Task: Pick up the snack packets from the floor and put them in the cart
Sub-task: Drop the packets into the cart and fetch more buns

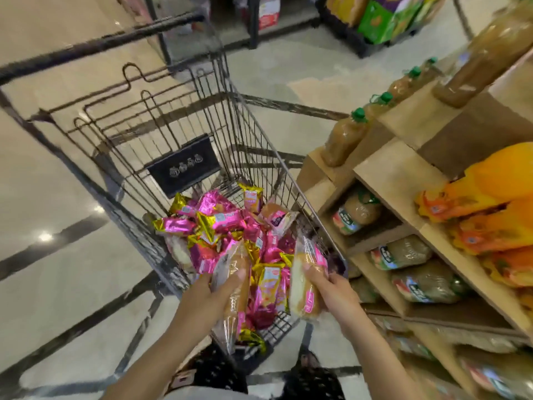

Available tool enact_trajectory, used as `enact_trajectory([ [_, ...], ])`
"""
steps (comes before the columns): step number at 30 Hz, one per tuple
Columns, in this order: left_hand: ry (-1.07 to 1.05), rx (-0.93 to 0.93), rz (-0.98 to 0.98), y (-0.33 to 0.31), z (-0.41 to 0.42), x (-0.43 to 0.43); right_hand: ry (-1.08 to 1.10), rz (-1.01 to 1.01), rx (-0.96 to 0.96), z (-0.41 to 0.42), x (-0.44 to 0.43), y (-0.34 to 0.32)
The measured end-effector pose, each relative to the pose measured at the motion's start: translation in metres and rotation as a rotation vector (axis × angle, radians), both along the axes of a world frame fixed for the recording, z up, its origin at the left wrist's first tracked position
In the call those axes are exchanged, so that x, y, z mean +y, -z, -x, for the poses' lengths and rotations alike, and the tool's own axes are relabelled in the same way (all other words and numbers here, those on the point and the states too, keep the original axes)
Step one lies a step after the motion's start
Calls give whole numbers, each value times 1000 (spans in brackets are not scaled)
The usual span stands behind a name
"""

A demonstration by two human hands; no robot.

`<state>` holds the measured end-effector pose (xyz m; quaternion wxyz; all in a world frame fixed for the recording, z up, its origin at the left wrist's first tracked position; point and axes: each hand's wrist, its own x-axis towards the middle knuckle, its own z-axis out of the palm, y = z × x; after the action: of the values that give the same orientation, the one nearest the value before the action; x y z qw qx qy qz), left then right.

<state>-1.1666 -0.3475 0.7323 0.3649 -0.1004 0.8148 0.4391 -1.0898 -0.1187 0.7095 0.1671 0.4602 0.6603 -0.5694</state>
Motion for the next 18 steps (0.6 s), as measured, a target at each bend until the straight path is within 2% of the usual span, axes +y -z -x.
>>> enact_trajectory([
  [4, 141, 13, 58, 0, 51, -5, 68, -84, -86, 16, -22, 5],
  [7, 223, 96, 96, 3, 76, -2, 100, -133, -121, 27, -33, 5],
  [14, 299, 132, 114, 13, 105, 14, 78, -157, -211, 42, -45, -1],
  [18, 394, 167, 96, 10, 101, 18, 215, -140, -153, 23, -51, -7],
])
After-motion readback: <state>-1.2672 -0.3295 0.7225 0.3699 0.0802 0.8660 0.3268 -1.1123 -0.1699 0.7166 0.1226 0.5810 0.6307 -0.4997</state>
